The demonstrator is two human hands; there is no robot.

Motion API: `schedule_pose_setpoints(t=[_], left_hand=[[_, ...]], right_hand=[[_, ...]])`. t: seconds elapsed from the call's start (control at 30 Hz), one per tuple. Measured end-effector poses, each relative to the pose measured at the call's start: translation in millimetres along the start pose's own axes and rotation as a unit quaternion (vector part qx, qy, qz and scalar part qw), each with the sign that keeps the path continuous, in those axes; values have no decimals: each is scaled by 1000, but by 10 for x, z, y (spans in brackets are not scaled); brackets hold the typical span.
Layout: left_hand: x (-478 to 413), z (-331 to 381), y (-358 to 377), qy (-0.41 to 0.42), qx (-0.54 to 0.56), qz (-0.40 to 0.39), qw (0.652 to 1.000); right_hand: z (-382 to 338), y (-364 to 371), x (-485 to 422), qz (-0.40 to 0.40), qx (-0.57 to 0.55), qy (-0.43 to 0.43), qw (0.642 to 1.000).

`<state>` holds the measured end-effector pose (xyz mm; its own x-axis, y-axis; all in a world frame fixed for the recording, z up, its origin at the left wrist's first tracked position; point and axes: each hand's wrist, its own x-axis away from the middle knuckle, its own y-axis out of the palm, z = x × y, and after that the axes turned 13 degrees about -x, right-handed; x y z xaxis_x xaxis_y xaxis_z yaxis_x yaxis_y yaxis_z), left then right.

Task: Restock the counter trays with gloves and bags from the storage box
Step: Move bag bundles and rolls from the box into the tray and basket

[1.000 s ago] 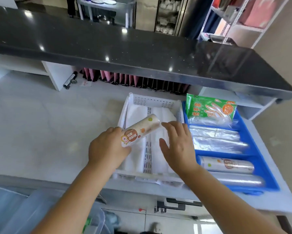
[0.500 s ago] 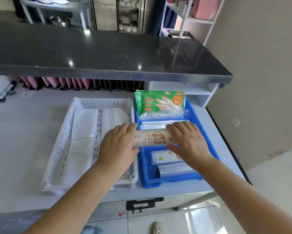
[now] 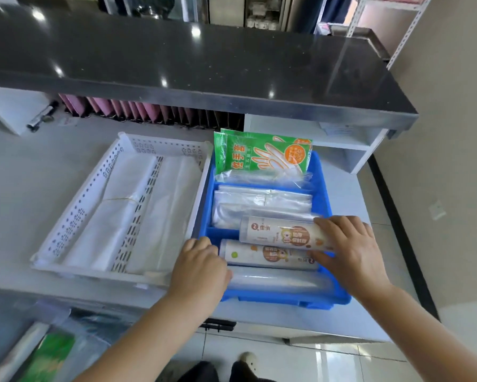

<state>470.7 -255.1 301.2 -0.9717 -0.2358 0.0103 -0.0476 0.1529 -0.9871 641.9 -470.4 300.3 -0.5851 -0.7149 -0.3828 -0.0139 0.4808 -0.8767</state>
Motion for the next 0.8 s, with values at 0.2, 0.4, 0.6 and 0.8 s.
schedule_pose_setpoints(t=[0.2, 0.4, 0.6, 0.8], left_hand=[[85, 160, 10, -103, 56, 28, 993], [139, 230, 24, -173, 273, 107, 940], [84, 285, -64, -191, 469, 111, 855], [72, -177, -387, -210, 500, 181, 821]], right_hand=[[57, 99, 22, 32, -34, 1, 999], [53, 126, 50, 70, -47, 43, 996], [23, 86, 48, 63, -62, 59, 994], [7, -31, 0, 9, -58, 50, 997]])
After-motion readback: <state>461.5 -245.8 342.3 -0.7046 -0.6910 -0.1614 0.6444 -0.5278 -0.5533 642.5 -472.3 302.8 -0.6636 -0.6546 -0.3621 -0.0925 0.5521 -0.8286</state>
